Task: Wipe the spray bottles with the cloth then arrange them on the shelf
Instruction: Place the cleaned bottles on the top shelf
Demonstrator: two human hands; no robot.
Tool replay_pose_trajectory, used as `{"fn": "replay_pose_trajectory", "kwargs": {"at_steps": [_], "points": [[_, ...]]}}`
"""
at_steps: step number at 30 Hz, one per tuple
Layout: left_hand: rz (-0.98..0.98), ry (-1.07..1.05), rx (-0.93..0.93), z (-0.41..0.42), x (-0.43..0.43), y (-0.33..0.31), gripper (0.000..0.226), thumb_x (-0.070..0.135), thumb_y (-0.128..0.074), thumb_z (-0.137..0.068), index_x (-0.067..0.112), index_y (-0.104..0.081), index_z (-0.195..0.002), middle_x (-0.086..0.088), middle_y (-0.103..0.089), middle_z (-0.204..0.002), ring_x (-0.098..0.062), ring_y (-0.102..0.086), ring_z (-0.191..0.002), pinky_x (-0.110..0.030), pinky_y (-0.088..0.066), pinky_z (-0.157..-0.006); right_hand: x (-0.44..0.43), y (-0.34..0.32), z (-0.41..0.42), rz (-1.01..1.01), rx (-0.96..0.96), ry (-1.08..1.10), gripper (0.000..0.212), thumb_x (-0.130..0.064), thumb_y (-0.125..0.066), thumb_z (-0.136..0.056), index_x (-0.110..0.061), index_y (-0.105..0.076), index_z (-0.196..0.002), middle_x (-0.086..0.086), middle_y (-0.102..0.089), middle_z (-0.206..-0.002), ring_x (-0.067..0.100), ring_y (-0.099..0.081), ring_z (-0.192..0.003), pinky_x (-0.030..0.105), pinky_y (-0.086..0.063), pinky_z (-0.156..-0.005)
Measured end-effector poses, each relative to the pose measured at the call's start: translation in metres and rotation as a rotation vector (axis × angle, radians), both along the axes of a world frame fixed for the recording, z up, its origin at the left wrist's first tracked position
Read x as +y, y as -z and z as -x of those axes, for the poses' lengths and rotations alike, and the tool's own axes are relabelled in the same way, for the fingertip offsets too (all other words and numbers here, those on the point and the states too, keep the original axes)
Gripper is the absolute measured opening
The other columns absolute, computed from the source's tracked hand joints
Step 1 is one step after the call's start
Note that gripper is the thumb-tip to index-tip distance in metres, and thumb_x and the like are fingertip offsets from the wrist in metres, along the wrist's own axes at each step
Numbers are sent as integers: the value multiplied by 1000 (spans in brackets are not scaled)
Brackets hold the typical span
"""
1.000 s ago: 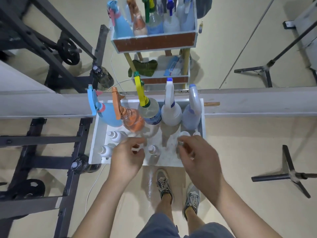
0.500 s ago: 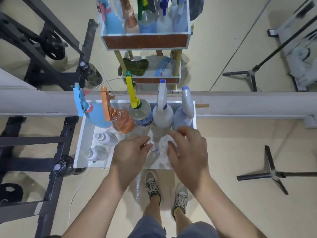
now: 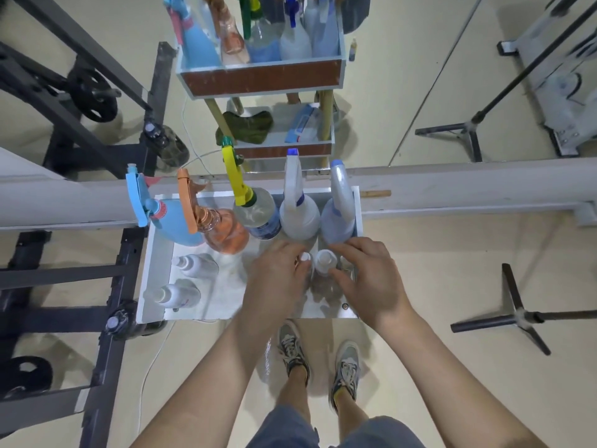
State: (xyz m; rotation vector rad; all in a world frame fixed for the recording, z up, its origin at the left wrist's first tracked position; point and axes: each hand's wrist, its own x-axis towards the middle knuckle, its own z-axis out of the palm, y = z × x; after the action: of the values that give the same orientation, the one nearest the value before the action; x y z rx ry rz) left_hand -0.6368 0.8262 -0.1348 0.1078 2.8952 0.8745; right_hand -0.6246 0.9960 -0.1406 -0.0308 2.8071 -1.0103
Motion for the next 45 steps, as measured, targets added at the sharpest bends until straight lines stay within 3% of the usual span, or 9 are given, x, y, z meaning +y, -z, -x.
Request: {"fn": "replay_pose_trajectory", "kwargs": {"at_steps": [9,17,21,24,26,29,32,37,45], "points": [[-32,-53,-113,9,-1,-1,21,18,-63,-89,15,-69,-109,-7,-58,-101,-27,-59,-94,-39,-48,-83,-18,-11,4,-105,198,-17,35,-24,-70,-80,-24,-70,-116,1,-66,-112,25,-60,-107,39,-37,-87],[-75,-20,-128,7,-5,2,34,9,-61,-84,18,-69,-117,-5,-61,-109,-22,-58,-102,-18,-34,-75,-42,-29,14,-47,313,-21,41,-27,-46,-81,-19,-73,-110,3,-69,-105,30,-65,-100,42,-45,-80],[-114,-51,-136,-12,-23,-16,35,12,-64,-85,19,-67,-119,-4,-63,-110,-22,-61,-95,-29,-47,-81,-64,-43,16,165,279,14,33,-19,-49,-86,-16,-73,-109,0,-70,-103,15,-63,-94,32,-48,-80],[-56,-228,168,-46,-71,-34,21,9,-62,-82,14,-74,-98,0,-69,-94,-16,-64,-79,-25,-50,-73,-105,-44,14,405,80,-18,27,-13,-58,-89,-22,-70,-111,-12,-66,-97,-2,-58,-83,16,-45,-74],[3,-391,241,-65,-113,-40,23,3,-62,-83,16,-73,-98,2,-68,-94,-19,-64,-79,-29,-52,-72,-140,-33,9,391,35,-138,30,-23,-58,-89,-25,-68,-117,-14,-64,-102,0,-57,-83,19,-45,-74],[142,-534,57,-73,-164,-40,33,9,-70,-85,21,-69,-116,0,-62,-112,-25,-62,-96,-31,-48,-81,-188,-17,12,317,-14,-239,38,-25,-60,-91,-23,-63,-129,3,-60,-124,22,-59,-105,36,-50,-85],[172,-498,-120,-69,-187,-26,41,27,-71,-88,21,-64,-128,-2,-60,-124,-26,-64,-99,-32,-49,-84,-218,-5,22,239,-8,-274,39,-21,-60,-94,-15,-60,-132,16,-58,-123,34,-55,-111,44,-49,-88],[75,-471,-108,-59,-190,-17,10,18,-70,-86,24,-73,-94,2,-62,-85,-24,-63,-81,-28,-43,-66,-237,4,28,136,70,-259,18,-16,-66,-91,-2,-73,-102,17,-66,-98,36,-62,-95,42,-52,-75],[69,-361,102,-60,-188,-1,13,20,-66,-79,13,-72,-88,-1,-66,-82,-13,-53,-75,-32,-48,-63,-171,-21,5,37,335,-190,30,-30,-49,-88,-10,-70,-81,6,-64,-78,30,-61,-66,34,-49,-52]]}}
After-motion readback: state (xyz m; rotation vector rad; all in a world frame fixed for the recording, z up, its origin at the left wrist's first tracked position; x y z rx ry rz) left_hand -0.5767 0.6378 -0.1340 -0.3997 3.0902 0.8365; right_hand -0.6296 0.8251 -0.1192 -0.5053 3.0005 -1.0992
